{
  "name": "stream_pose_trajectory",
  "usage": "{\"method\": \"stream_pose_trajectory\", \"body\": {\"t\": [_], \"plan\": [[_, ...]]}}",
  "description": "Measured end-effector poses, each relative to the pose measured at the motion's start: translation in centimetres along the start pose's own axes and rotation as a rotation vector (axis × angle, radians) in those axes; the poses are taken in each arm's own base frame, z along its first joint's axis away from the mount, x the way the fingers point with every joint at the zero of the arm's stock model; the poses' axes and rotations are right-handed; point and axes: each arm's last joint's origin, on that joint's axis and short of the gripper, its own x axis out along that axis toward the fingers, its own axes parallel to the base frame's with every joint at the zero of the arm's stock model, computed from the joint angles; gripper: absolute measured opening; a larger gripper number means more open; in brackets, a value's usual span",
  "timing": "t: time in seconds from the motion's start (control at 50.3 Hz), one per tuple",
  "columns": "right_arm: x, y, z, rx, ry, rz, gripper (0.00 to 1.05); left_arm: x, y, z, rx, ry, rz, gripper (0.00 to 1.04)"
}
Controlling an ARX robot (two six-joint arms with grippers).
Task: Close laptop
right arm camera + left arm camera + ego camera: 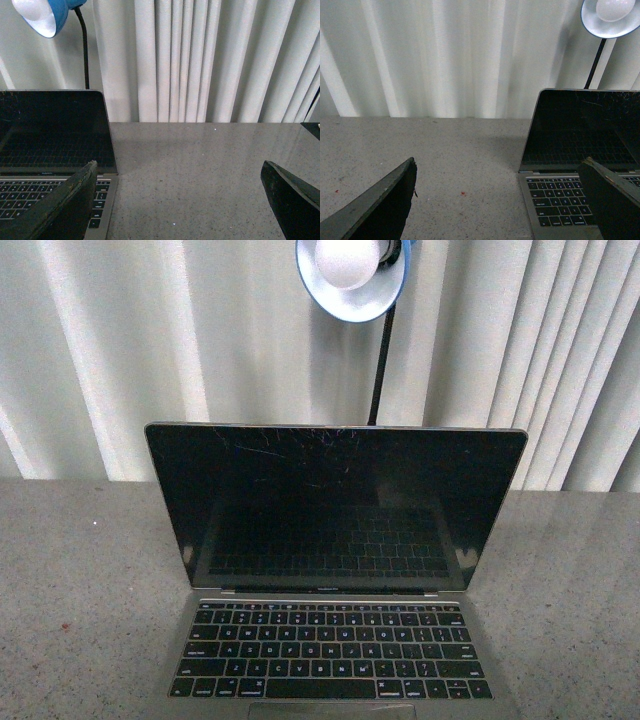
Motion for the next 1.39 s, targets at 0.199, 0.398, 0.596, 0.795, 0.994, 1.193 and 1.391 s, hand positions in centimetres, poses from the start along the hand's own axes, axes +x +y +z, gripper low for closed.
{"method": "stream_pose_trajectory", "body": {"t": [0.199,0.398,0.596,0.795,0.994,1.193,1.391], "plan": [[0.00,0.00,0.00,0.000,0.000,0.000,0.97,0.00,0.00,0.00,0.000,0.000,0.000,0.98],[0.00,0.00,0.00,0.000,0.000,0.000,0.97,0.00,0.00,0.00,0.000,0.000,0.000,0.98],[0.00,0.00,0.00,0.000,0.000,0.000,0.97,0.00,0.00,0.00,0.000,0.000,0.000,0.98],[0.00,0.00,0.00,0.000,0.000,0.000,0.97,0.00,0.00,0.00,0.000,0.000,0.000,0.98],[0.00,0.00,0.00,0.000,0.000,0.000,0.97,0.00,0.00,0.00,0.000,0.000,0.000,0.98],[0.00,0.00,0.00,0.000,0.000,0.000,0.97,0.00,0.00,0.00,0.000,0.000,0.000,0.98],[0.00,0.00,0.00,0.000,0.000,0.000,0.97,0.00,0.00,0.00,0.000,0.000,0.000,0.98]]}}
